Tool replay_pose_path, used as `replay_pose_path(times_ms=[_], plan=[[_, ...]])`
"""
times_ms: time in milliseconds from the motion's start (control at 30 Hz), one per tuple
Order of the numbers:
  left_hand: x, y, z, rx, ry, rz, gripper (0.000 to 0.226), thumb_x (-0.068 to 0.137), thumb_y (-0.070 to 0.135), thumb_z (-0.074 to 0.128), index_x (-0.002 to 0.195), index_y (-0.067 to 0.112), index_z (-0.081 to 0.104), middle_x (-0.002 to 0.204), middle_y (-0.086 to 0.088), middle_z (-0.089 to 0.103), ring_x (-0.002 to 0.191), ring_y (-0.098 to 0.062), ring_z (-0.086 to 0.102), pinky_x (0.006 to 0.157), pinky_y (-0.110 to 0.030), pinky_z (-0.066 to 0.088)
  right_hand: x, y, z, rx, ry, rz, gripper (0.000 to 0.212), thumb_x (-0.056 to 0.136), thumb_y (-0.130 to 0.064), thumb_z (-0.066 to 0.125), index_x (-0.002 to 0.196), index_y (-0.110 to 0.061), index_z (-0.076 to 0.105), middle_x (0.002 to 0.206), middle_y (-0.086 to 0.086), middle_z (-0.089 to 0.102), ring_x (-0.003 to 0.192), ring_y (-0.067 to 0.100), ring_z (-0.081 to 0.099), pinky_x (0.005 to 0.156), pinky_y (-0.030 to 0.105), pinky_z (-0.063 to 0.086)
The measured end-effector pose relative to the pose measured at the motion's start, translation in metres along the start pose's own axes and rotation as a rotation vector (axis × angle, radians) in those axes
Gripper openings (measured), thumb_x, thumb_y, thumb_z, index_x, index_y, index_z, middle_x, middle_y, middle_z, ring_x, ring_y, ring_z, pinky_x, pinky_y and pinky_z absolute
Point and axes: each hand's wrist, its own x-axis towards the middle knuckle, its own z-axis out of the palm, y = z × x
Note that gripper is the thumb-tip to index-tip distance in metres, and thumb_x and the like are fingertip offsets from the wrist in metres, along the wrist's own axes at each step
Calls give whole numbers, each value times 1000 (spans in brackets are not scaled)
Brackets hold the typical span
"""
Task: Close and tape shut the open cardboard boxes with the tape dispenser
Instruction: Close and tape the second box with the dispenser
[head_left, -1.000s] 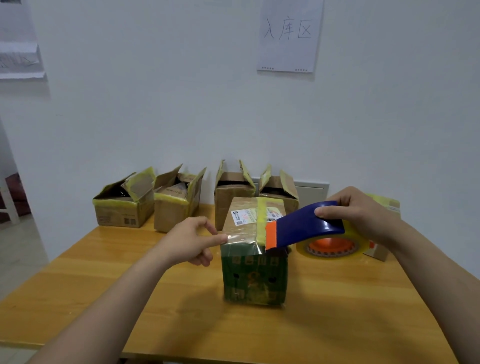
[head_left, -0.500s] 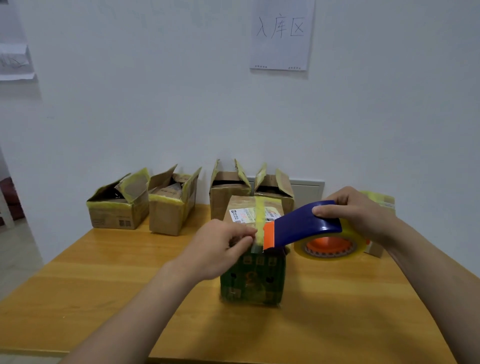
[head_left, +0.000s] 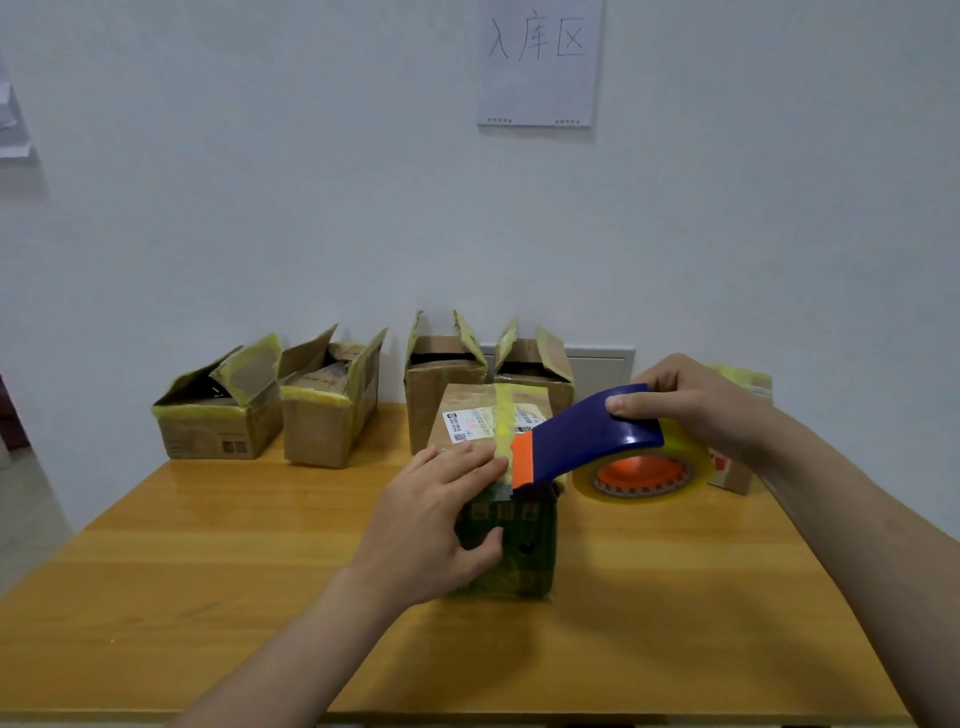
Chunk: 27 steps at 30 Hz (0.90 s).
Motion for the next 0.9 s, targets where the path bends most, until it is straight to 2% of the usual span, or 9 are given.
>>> replay_pose_path(times_ms=[300, 433, 500, 633, 800, 900], plan=[[2, -5, -3, 12, -7, -8, 64, 87, 61, 60, 147, 41, 53, 153, 20, 48, 147, 1, 37, 123, -41, 35, -7, 10, -8, -1, -29, 23, 42, 77, -53, 68, 89, -13, 77, 88, 5, 78, 85, 22, 74, 72, 31, 53], [1, -4, -3, 4, 6, -28, 62, 86, 60, 61, 145, 38, 57, 151, 18, 51, 146, -1, 40, 122, -44, 36, -15, 17, -20, 20, 27, -2, 72, 60, -76, 75, 83, -8, 77, 83, 15, 75, 76, 25, 71, 69, 30, 54], [3, -1, -3, 10, 6, -33, 61, 86, 61, 60, 143, 37, 60, 149, 17, 53, 144, -2, 43, 121, -45, 39, -17, 21, -25, 29, 28, -3, 77, 55, -79, 75, 83, -7, 77, 83, 16, 75, 76, 25, 71, 67, 28, 55], [3, 1, -3, 6, 23, -36, 61, 85, 61, 61, 141, 36, 62, 147, 15, 56, 143, -4, 46, 119, -45, 41, -20, 26, -26, 46, 21, 2, 61, 65, -62, 72, 84, -4, 77, 84, 18, 75, 75, 26, 71, 64, 23, 55], [4, 2, -6, 9, 14, -59, 63, 84, 64, 60, 141, 36, 62, 147, 16, 56, 143, -2, 45, 120, -44, 41, -25, 35, -32, 66, 66, 2, 65, 63, -68, 77, 81, -6, 77, 85, 19, 74, 76, 27, 71, 66, 26, 56], [10, 16, -10, 65, 2, -83, 67, 82, 71, 53, 137, 33, 66, 144, 14, 61, 139, -4, 51, 118, -41, 42, -29, 33, -27, 65, 63, 19, 37, 75, -53, 72, 75, -16, 78, 81, 12, 75, 75, 21, 71, 67, 26, 53]])
